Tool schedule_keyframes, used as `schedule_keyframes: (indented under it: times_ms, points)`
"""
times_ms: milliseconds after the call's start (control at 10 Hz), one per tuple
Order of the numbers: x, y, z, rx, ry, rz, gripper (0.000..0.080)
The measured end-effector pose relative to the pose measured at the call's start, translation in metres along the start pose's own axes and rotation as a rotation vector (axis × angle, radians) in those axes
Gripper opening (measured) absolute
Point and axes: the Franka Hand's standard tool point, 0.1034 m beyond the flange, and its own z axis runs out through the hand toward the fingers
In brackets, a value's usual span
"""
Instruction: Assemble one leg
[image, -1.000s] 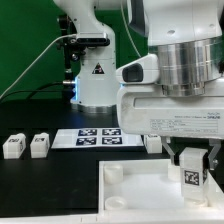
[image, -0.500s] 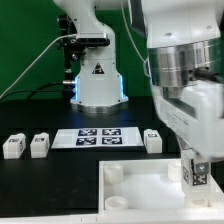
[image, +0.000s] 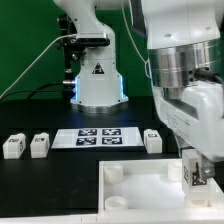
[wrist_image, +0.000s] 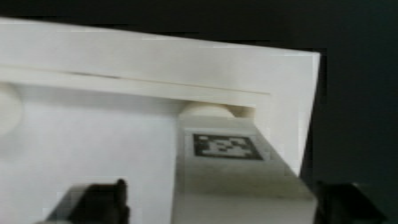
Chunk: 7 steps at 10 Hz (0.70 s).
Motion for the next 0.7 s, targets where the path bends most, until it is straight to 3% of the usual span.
schedule_keyframes:
  times_ms: [300, 500, 700]
  points:
    - [-0.0057, -0.0011, 0.0007, 0.001, -0.003, -0.464, 0.0646]
    - [-0.004, -0.0007, 0.0006, 0.0, -0.002, -0.633, 0.0646]
    - [-0.004, -0.0026, -0.0003, -0.027, 0.014, -0.923, 0.0649]
